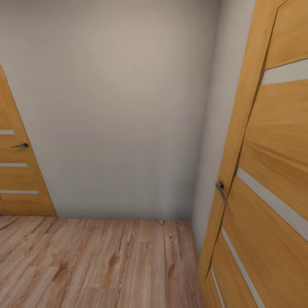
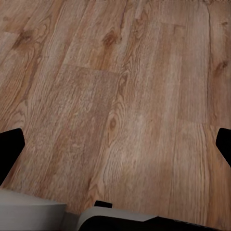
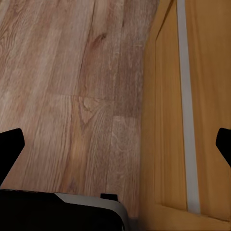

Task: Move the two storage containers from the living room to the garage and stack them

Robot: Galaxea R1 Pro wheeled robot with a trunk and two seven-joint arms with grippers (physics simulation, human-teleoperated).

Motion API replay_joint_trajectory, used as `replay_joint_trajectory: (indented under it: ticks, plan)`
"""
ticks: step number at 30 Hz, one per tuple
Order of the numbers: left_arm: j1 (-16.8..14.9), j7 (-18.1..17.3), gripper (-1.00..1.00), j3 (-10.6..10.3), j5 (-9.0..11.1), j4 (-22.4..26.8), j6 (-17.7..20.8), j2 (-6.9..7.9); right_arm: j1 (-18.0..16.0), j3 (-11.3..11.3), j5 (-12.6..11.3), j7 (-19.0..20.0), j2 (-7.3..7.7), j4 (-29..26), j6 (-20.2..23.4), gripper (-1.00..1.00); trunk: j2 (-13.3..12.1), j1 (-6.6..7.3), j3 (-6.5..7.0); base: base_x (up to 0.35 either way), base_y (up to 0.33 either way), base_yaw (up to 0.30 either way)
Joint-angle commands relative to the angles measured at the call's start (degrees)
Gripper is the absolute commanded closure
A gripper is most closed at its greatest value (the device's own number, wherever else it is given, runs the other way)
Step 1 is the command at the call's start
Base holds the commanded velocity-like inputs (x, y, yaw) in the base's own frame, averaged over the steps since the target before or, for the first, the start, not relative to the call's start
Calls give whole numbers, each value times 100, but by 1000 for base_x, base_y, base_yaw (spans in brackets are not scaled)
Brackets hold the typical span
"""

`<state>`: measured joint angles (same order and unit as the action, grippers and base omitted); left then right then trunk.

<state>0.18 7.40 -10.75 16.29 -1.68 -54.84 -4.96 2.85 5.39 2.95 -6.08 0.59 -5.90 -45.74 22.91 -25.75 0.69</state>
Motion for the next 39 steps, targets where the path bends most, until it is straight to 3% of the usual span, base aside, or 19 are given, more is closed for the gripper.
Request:
replay_joint_trajectory:
  ticks: [1, 39]
  plan:
    - [0, 42, -100, -50, 14, -8, -18, -3, 5, 41, 31, -60, 2, -9, 4, -100, 1, -4, 2, 119, 0, 0]
    - [0, 42, -100, -50, 12, -8, -22, -23, 5, 41, 31, -60, 2, -8, 4, -100, 1, -4, 2, 70, 0, 0]
